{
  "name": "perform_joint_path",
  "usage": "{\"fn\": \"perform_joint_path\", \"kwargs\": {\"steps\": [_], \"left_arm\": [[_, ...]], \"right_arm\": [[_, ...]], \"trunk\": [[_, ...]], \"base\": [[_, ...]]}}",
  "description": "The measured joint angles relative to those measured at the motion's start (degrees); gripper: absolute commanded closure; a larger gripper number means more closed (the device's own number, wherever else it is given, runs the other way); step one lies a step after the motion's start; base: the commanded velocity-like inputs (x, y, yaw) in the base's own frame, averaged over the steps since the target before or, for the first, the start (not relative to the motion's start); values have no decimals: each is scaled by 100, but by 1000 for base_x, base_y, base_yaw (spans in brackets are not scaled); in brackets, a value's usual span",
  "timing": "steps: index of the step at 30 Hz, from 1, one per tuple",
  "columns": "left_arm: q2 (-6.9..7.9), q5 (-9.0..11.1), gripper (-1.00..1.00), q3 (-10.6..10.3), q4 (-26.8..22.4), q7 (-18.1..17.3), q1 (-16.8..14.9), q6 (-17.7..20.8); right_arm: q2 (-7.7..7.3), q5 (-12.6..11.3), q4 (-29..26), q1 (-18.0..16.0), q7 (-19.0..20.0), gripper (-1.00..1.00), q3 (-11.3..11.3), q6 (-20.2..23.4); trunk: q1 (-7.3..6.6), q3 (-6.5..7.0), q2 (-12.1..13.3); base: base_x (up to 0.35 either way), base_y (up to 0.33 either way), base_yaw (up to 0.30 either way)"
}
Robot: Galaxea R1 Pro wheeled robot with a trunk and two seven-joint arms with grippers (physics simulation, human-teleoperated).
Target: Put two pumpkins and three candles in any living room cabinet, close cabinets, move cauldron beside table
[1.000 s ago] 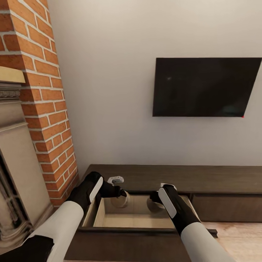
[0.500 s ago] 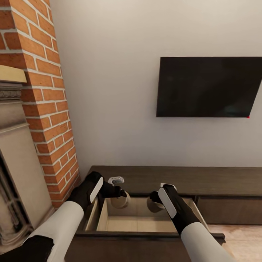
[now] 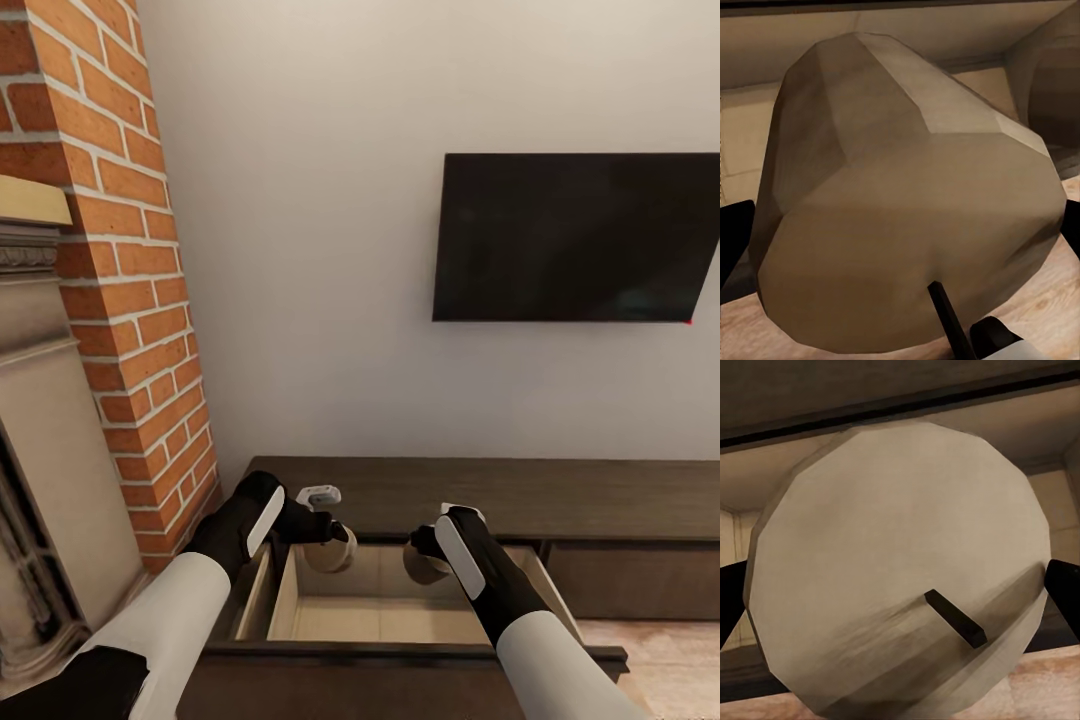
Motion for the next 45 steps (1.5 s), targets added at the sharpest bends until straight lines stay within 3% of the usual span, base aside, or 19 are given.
{"fn": "perform_joint_path", "kwargs": {"steps": [15,27,45], "left_arm": [[0,-17,100,0,3,70,0,0],[-24,-29,100,10,8,661,0,2],[-27,3,100,10,1,702,0,-59]], "right_arm": [[0,2,0,0,9,100,0,2],[0,2,0,0,16,100,2,9],[9,2,0,0,18,100,9,10]], "trunk": [[330,-269,-602],[593,-485,-1083],[989,-808,-1805]], "base": [[0,0,0],[0,0,0],[0,0,0]]}}
